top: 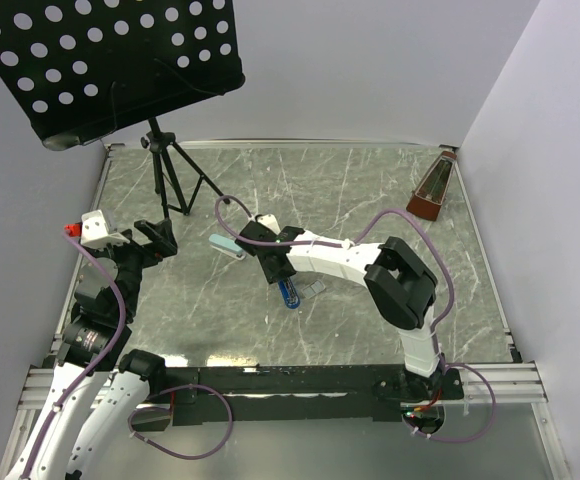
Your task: Load the staples into the stapler
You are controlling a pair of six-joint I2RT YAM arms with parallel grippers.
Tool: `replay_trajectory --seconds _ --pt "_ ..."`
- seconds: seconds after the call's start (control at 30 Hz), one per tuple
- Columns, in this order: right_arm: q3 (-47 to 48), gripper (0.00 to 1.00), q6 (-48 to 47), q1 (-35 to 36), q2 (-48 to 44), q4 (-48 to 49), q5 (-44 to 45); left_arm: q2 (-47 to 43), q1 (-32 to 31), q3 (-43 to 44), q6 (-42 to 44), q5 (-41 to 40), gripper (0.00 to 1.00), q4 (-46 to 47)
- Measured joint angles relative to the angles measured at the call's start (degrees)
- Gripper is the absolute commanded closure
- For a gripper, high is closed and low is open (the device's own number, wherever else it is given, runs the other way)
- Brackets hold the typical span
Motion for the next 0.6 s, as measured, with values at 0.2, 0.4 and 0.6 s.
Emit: replay_trajectory --seconds 0.2,0.4,0.6 --pt "0.00 0.67 0.33 -0.11 0.68 0.11 -0.09 0.00 0.00 0.00 0.00 0.00 0.01 0.00" --pt "0.00 0.71 0.31 -0.28 0.72 0.11 0.00 0.00 0.00 0.00 0.00 0.02 0.01 0.00" --pt "0.00 0.79 0.31 -0.48 0.72 0.09 0.24 0.00 0.00 0.00 0.00 0.00 0.01 0.00"
